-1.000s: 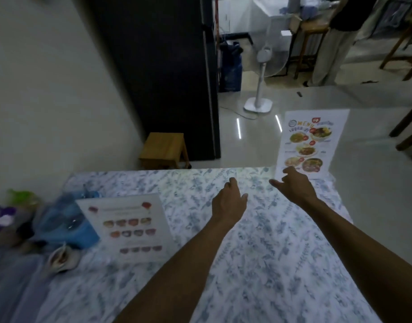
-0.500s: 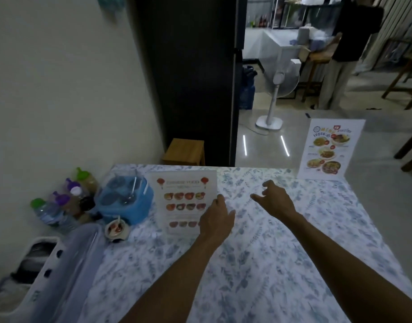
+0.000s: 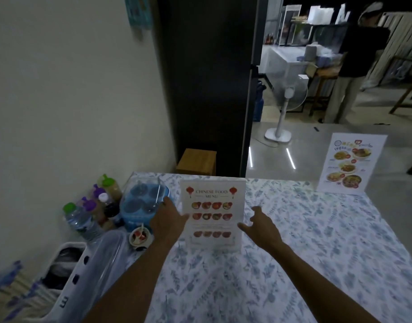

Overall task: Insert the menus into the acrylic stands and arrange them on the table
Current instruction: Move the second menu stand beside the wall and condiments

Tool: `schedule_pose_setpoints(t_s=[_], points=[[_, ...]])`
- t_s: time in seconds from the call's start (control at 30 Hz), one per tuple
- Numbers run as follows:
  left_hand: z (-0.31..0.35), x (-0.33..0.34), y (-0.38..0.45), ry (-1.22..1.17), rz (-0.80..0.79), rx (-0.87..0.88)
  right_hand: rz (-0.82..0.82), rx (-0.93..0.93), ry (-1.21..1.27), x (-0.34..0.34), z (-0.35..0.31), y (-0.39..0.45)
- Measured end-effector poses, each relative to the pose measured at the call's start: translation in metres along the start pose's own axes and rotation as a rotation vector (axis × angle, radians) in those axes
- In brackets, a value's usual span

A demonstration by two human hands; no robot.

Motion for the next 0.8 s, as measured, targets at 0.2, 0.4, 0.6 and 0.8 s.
schedule_pose_setpoints(t_s=[0.2,0.4,0.6,0.8], points=[[-0.016,0.029,0.033,-0.032,-0.212,-0.007,-0.098,0.028,-0.039,0.023,0.013,0.038],[-0.004,0.045,0.060,-0.339,-0.278,0.093,-0.119,-0.076,-0.072,0.028,0.013,0.070],[0.024,0.013,0.092,-0.411,-0.277,0.156,-0.078,-0.150,-0.107,-0.004,-0.019,0.097],[0.036,-0.016,0.144,-0.447,-0.229,0.215,-0.029,-0.169,-0.113,-0.034,-0.056,0.133]])
Point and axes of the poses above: each hand's wrist, its own y-axis towards the middle knuckle, its own x-axis out of the palm, z = x × y, the point moved 4 cm from there along y, towards the middle knuckle, and after that the axes turned 9 degrees about -z, right-handed, at the moved point
